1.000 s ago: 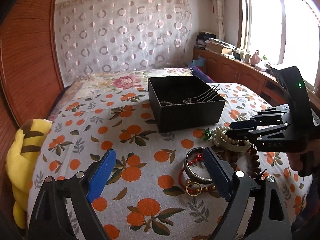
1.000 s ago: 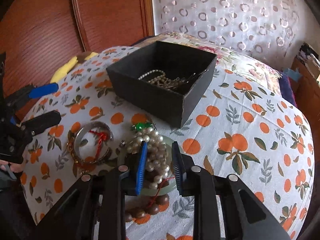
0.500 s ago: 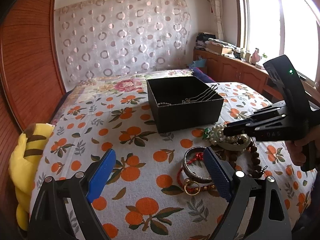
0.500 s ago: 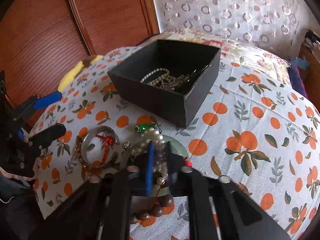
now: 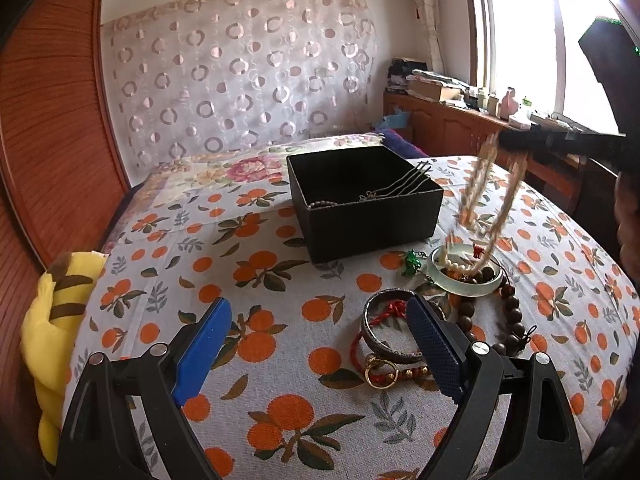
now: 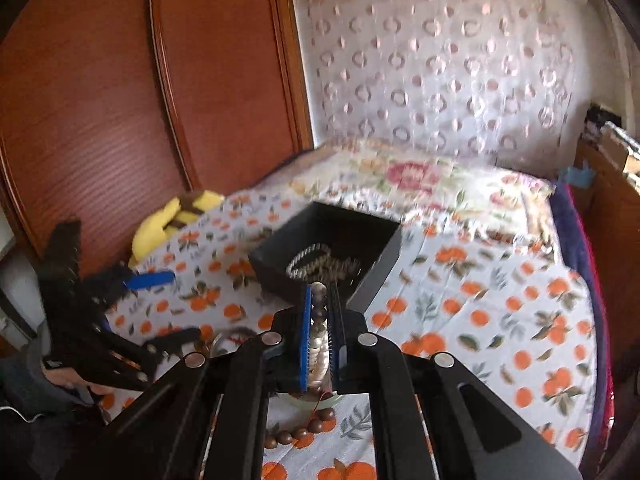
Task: Organize jewelry
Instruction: 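Grasp the jade bangle with the left tool while the right tool holds the necklace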
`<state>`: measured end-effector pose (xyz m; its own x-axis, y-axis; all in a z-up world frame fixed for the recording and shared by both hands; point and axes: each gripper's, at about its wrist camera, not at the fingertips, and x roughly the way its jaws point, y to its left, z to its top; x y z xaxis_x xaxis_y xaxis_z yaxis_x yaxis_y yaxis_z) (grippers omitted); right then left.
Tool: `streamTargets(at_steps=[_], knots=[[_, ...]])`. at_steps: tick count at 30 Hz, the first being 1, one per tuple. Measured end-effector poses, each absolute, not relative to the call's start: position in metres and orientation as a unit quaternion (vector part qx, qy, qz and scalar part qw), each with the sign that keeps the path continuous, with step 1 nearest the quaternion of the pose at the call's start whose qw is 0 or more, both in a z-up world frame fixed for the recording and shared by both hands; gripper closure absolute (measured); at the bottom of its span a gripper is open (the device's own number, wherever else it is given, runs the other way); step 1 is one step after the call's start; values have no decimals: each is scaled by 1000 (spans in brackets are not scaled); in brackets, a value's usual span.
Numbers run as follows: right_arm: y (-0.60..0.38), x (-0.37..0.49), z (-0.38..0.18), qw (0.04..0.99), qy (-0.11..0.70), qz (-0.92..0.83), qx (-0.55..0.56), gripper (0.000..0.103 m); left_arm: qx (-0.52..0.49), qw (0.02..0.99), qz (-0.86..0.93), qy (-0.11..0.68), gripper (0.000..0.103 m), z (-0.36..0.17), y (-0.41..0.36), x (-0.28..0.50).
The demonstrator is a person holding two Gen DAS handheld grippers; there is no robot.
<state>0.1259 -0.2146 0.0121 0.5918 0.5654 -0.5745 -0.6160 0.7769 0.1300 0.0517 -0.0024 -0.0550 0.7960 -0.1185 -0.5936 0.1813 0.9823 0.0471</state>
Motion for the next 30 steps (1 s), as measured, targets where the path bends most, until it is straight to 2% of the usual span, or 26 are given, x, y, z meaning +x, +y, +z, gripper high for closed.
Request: streamTargets(at_steps=[6, 11, 26, 30], knots=[[-241, 118, 42, 911, 272, 307, -40, 95, 52, 942, -97, 317, 17, -54, -13, 57], [-260, 117, 45, 916, 272, 292, -41, 95, 54, 933, -139, 326, 17, -44, -33, 64], [-286, 120, -1, 912, 309, 267, -27, 95, 48, 889, -194, 411, 18, -63, -86, 107], [-294, 121, -11, 911, 317, 262, -20, 95, 58, 880, -205, 424, 21, -66, -99, 111]])
